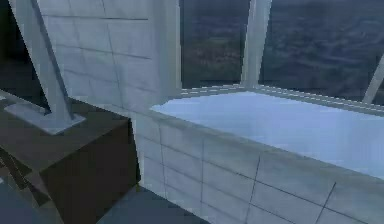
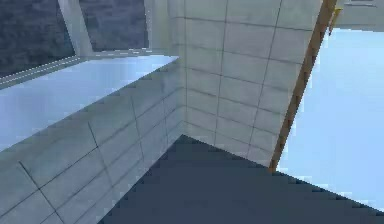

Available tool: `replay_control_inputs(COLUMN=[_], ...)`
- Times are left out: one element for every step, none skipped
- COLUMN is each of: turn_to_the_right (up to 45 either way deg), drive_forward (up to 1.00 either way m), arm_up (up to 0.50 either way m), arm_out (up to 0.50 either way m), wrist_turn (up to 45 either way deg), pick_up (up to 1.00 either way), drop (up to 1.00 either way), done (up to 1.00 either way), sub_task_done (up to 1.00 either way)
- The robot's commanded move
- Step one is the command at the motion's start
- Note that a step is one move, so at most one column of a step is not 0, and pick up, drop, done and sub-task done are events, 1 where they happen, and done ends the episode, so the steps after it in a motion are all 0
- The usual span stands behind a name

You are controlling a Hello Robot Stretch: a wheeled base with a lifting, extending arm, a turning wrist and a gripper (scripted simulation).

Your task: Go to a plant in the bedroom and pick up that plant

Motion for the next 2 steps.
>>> replay_control_inputs(turn_to_the_right=[-45.0,-45.0], drive_forward=[0.0,0.0], arm_up=[0.0,0.0], arm_out=[0.0,0.0], wrist_turn=[0.0,0.0], pick_up=[0.0,0.0], drop=[0.0,0.0], done=[0.0,0.0], sub_task_done=[0.0,0.0])
